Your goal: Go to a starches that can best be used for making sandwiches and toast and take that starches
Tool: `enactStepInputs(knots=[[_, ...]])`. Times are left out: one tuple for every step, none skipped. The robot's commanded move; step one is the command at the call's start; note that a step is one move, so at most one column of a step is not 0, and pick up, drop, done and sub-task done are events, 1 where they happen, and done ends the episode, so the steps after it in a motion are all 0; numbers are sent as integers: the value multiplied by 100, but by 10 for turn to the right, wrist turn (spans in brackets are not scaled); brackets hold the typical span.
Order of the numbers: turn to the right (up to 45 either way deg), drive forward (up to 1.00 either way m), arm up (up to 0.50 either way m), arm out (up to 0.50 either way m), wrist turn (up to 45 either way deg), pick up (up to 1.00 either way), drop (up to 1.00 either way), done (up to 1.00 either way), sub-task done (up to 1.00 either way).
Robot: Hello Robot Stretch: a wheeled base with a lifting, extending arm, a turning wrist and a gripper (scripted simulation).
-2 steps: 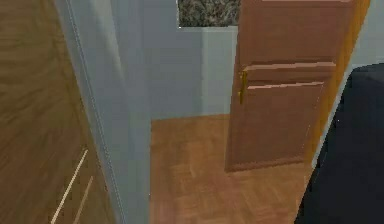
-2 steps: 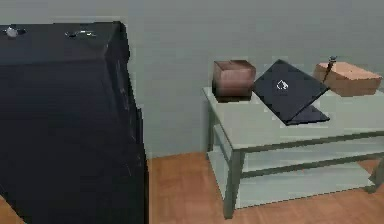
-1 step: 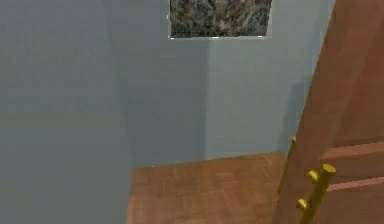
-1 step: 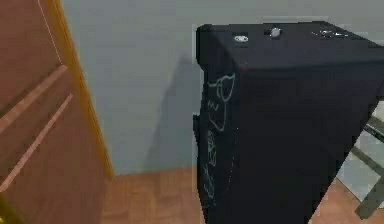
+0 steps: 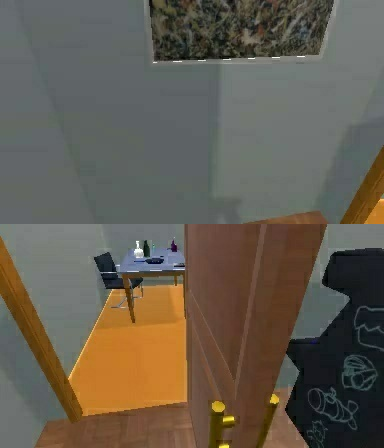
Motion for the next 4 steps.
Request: enactStepInputs(knots=[[-90, 0, 0, 0, 0, 0, 0, 0, 0], [0, 15, 0, 0, 0, 0, 0, 0, 0], [450, 0, 0, 0, 0, 0, 0, 0, 0], [390, 0, 0, 0, 0, 0, 0, 0, 0]])
